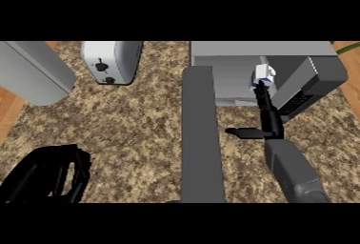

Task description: Pick up the milk, place it into the microwave and close the microwave

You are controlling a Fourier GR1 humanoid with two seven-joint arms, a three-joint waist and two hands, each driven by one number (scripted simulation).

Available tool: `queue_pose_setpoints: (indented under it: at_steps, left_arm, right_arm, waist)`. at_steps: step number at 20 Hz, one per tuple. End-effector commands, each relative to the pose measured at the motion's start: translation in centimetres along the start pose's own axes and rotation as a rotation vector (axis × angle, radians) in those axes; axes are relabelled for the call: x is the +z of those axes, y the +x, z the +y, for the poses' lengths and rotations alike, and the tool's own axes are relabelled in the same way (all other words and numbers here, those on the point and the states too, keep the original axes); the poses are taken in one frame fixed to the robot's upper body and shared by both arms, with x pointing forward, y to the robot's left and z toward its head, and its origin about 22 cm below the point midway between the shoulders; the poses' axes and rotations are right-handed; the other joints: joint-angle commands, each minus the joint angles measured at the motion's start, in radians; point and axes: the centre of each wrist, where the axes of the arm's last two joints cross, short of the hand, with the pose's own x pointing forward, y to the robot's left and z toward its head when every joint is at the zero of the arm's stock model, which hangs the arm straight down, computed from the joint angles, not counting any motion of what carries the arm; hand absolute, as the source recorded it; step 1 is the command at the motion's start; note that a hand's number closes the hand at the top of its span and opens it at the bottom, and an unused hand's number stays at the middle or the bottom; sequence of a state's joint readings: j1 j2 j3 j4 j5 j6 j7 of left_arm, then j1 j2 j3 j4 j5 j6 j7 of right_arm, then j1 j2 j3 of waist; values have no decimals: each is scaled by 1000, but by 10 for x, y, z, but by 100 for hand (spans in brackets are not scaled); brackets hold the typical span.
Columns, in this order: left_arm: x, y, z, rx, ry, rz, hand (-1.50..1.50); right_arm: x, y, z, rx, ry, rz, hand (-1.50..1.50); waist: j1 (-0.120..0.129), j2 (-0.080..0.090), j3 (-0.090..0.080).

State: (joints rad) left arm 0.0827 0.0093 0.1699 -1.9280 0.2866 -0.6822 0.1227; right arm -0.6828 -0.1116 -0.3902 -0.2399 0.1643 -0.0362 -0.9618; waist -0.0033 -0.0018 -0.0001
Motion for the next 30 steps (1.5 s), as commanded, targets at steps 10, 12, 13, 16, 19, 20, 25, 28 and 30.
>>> queue_pose_setpoints:
  at_steps: [10,12,13,16,19,20,25,28,30]
  left_arm:
    - [-57,-4,-49,-56,-125,16,150]
    - [-65,-19,-55,-74,-172,21,150]
    - [-87,-14,-54,-84,-202,50,150]
    - [-88,-37,-81,-140,-257,34,150]
    - [-105,-62,-96,-154,-310,86,150]
    - [-110,-63,-106,-171,-340,106,150]
    - [-119,-114,-113,-213,-388,167,150]
    - [-108,-138,-148,-271,-364,171,150]
    - [-115,-149,-146,-318,-328,138,150]
  right_arm:
    - [96,-14,-30,-21,-52,23,-150]
    - [115,-11,-40,-30,-38,14,-150]
    - [129,-15,-38,-14,-58,13,-150]
    - [134,3,-40,-15,-31,-10,-150]
    - [175,6,-71,-20,-19,2,-150]
    - [173,12,-62,-7,-31,-10,-150]
    - [185,41,-89,30,-16,-62,-150]
    - [177,58,-96,33,49,-109,-150]
    - [185,72,-98,-16,70,-127,-150]
  waist:
    - [-23,-6,-2]
    - [-35,-7,-2]
    - [-29,-3,-1]
    - [-37,-5,-3]
    - [-39,0,-2]
    - [-31,0,-2]
    - [-33,4,-2]
    - [-47,5,-3]
    - [-59,6,-3]
